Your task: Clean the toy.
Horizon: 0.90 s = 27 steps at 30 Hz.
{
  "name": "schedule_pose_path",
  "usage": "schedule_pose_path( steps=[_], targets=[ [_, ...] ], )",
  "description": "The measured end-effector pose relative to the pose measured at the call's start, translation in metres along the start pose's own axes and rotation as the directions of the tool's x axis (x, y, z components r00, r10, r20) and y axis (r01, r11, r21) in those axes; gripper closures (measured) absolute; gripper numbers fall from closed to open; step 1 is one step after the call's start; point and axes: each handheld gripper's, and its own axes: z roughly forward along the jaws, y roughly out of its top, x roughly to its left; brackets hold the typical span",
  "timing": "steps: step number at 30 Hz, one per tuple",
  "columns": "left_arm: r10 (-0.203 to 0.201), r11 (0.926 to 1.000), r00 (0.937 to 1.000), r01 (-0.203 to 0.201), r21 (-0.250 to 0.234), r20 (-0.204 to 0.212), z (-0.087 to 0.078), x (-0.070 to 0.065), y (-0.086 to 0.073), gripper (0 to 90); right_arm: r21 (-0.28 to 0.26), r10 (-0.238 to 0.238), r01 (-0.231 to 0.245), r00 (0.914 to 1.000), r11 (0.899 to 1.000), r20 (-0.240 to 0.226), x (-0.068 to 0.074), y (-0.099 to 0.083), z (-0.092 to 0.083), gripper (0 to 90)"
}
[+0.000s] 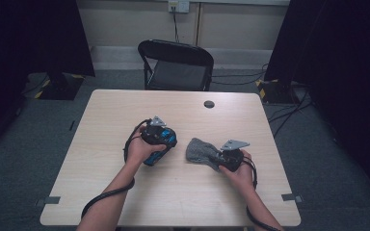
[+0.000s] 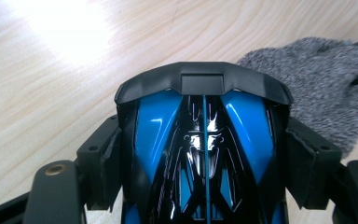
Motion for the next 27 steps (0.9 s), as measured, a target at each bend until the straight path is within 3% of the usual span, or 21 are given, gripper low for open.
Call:
schedule_pose_path(
  steps=[9,15,21,27],
  targets=[
    [0.025,0.9992,0.9994,-0.025,-0.032,0.025,-0.013,-0.007,0.007,25.7,-0.007,0.068,-0.068,0.9976,0.998,0.012,-0.001,0.000,0.000,74.6],
    [0.041,0.9978,0.9980,-0.038,-0.055,0.049,-0.019,-0.014,0.011,25.7,0.026,0.109,-0.109,0.9938,0.994,0.025,-0.003,0.010,0.000,75.6],
    [0.059,0.9961,0.9968,-0.055,-0.069,0.055,-0.027,-0.018,0.015,25.7,-0.022,0.183,-0.183,0.9830,0.983,0.010,-0.015,0.036,-0.011,75.7],
    [0.080,0.9946,0.9936,-0.075,-0.072,0.080,-0.026,-0.027,0.017,25.7,-0.056,0.202,-0.201,0.9792,0.978,0.019,-0.019,0.062,-0.017,75.6]
  ],
)
